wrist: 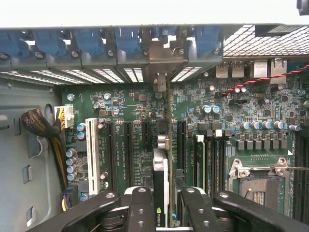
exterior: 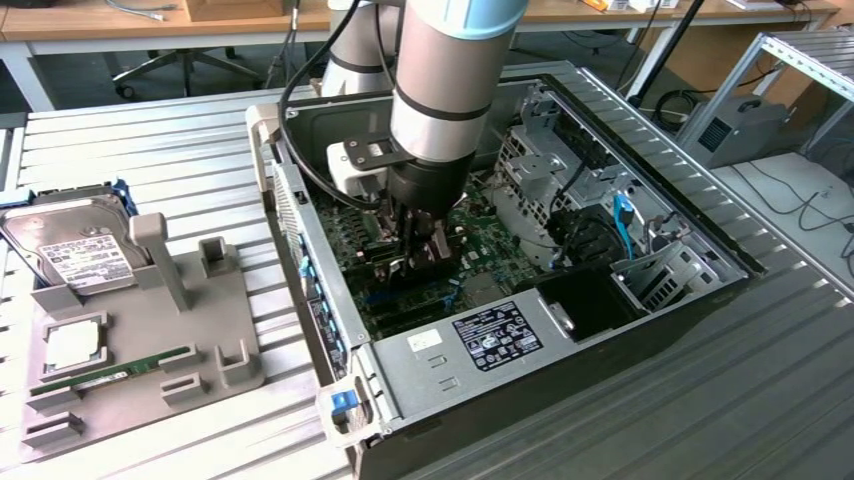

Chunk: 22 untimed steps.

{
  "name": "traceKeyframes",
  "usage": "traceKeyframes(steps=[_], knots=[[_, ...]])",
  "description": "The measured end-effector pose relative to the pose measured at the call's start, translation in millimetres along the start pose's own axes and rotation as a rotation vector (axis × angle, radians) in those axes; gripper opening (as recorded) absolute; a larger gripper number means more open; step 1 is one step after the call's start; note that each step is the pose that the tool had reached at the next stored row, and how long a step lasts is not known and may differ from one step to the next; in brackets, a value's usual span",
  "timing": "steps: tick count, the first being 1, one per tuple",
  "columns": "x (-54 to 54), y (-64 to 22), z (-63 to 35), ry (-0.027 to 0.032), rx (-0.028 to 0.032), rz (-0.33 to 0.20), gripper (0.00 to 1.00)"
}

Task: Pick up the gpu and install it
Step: 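Insert the gpu into the slot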

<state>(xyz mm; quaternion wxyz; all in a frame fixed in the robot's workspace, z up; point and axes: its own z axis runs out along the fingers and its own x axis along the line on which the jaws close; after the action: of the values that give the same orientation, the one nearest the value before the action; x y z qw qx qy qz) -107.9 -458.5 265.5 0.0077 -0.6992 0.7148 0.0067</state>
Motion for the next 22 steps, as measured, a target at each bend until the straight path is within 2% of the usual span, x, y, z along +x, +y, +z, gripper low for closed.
traceKeyframes(steps=[5,22], knots=[[0.6,0.3,1.1,-0.0036,0.0001,0.000,0.27],[1.2,0.9,1.2,-0.0040,0.0004,0.000,0.27]])
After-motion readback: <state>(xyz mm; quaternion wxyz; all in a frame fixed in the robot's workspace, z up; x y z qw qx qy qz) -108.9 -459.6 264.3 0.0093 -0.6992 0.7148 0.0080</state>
